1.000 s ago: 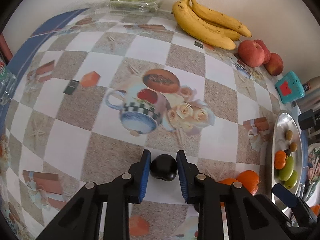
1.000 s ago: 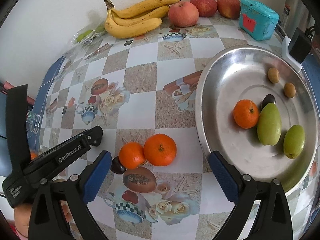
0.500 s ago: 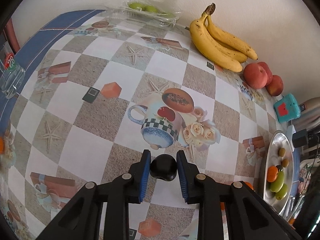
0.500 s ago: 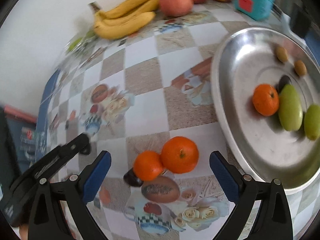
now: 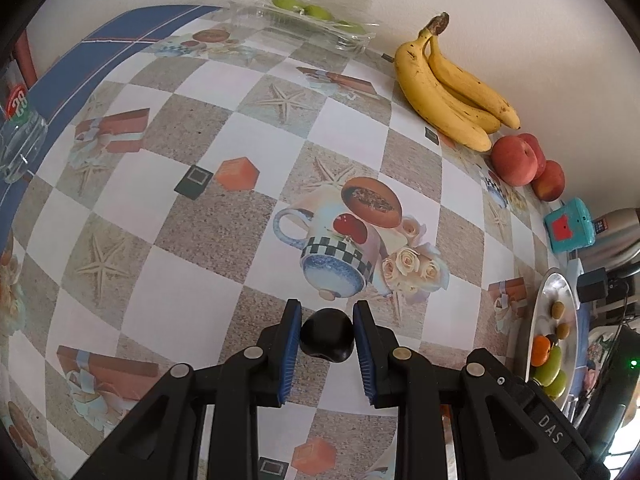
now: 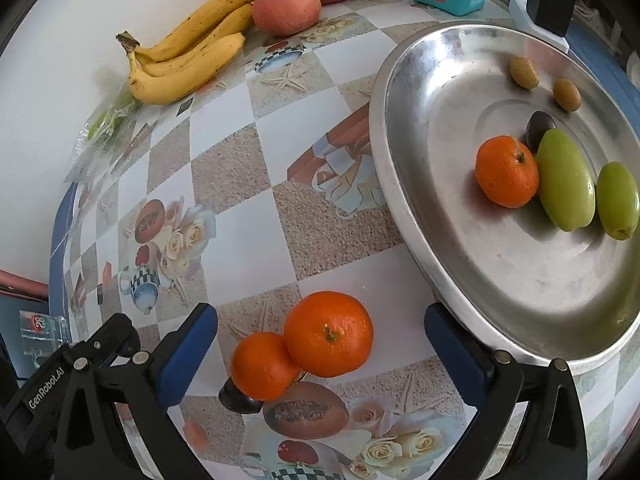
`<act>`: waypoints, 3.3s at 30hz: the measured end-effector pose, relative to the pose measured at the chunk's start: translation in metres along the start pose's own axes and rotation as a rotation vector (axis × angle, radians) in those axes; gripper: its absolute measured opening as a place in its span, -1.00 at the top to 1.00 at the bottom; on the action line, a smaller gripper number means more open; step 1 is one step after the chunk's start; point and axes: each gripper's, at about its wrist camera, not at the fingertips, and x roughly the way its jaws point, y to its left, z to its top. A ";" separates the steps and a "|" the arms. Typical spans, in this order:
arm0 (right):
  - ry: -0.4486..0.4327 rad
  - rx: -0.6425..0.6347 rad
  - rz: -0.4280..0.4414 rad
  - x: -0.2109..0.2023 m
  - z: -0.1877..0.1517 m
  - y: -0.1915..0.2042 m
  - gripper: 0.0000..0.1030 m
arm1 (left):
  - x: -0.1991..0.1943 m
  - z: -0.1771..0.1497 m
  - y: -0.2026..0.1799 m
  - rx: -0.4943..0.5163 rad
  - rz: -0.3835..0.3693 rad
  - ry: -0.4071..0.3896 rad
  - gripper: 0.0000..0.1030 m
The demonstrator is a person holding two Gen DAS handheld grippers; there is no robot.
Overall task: Organize fruits
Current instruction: 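Lower the right gripper onto a mandarin orange and close it, then carry plum and orange over the steel plate and open both grippers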
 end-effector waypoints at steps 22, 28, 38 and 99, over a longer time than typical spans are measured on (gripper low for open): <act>-0.016 0.071 -0.050 -0.001 -0.005 0.008 0.20 | 0.003 -0.001 0.002 -0.010 0.003 0.009 0.45; -0.021 0.051 -0.050 -0.008 -0.004 0.011 0.21 | 0.002 -0.001 0.001 -0.004 0.014 0.004 0.45; -0.124 -0.041 -0.058 -0.046 -0.002 0.031 0.21 | -0.010 0.001 -0.006 0.025 0.036 -0.029 0.45; -0.220 0.145 -0.319 -0.130 0.050 -0.180 0.20 | -0.019 -0.118 -0.255 0.593 -0.027 -0.072 0.45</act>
